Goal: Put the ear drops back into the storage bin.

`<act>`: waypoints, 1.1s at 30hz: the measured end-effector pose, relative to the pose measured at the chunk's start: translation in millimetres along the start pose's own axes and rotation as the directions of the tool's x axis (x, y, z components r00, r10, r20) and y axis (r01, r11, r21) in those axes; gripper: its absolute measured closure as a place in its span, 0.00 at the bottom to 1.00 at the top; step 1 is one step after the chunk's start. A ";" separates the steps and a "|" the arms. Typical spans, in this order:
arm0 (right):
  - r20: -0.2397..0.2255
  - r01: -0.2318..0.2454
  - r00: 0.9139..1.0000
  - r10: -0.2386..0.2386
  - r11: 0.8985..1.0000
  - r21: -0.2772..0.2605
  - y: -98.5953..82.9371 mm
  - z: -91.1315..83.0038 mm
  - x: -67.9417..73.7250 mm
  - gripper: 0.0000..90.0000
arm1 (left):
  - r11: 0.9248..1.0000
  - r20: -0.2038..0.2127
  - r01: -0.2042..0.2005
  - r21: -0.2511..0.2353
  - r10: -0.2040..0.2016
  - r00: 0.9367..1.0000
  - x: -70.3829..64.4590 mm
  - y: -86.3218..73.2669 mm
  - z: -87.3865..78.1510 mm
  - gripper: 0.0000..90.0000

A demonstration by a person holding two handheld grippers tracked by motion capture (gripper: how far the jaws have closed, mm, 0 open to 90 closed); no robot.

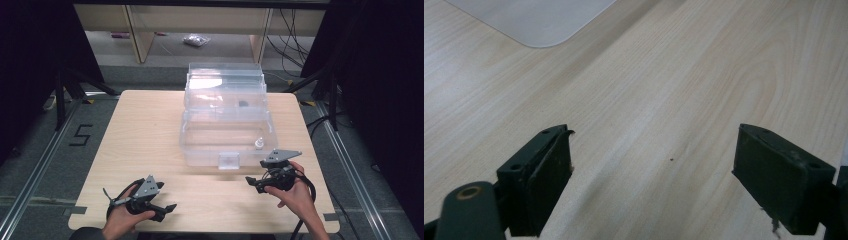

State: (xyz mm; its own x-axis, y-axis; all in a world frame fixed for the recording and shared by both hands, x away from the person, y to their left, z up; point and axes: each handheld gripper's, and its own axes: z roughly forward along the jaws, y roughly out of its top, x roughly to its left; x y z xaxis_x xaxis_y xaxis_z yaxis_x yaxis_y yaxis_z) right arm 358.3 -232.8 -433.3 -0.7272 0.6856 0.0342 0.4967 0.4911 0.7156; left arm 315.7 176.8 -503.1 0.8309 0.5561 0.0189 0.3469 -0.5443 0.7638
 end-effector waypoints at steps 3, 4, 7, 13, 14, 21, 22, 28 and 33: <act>0.002 0.000 1.000 0.001 1.000 -0.011 -2.1 3.1 0.3 0.25 | 1.000 -0.006 0.001 -0.006 -0.001 1.000 -0.4 -0.1 0.4 0.17; -0.005 -0.023 1.000 0.024 1.000 0.021 -3.0 2.1 1.7 0.25 | 1.000 -0.007 0.001 -0.006 -0.001 1.000 -0.4 -0.1 0.4 0.17; -0.011 -0.004 1.000 0.004 1.000 0.005 -4.6 3.5 1.1 0.25 | 1.000 -0.007 0.000 -0.007 0.000 1.000 -0.5 -0.2 0.4 0.17; -0.002 0.008 1.000 -0.008 1.000 -0.011 -9.3 7.5 2.5 0.24 | 1.000 -0.007 0.011 -0.006 -0.011 1.000 -1.1 -0.4 0.7 0.17; -0.020 0.008 1.000 -0.008 1.000 0.005 -9.1 6.8 2.0 0.24 | 1.000 -0.001 -0.005 0.001 0.005 1.000 0.0 0.2 -0.1 0.17; -0.015 -0.008 1.000 0.009 1.000 0.013 -15.6 8.9 3.9 0.24 | 0.999 0.001 0.037 -0.027 -0.037 0.999 -3.2 -0.6 2.0 0.17; -0.012 -0.011 1.000 0.011 1.000 0.001 -17.6 10.9 4.5 0.24 | 0.999 0.000 0.036 -0.027 -0.036 0.999 -3.1 -0.6 2.0 0.17; -0.017 -0.024 1.000 0.025 1.000 0.015 -24.8 9.8 5.0 0.24 | 1.000 -0.009 0.008 -0.006 -0.008 1.000 -1.0 -0.4 0.9 0.17; -0.035 -0.014 0.999 0.015 1.000 0.013 -33.8 8.9 4.4 0.24 | 1.000 -0.001 0.025 -0.013 -0.025 1.000 -2.4 -0.6 1.6 0.17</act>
State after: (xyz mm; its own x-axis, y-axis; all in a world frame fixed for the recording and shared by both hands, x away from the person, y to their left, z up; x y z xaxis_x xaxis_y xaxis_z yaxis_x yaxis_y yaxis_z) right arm 342.5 -241.7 -463.6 -0.7360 0.6734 0.0695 0.5132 0.4879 0.7061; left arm 314.2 174.8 -504.6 0.8214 0.5704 0.0007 0.3617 -0.5218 0.7726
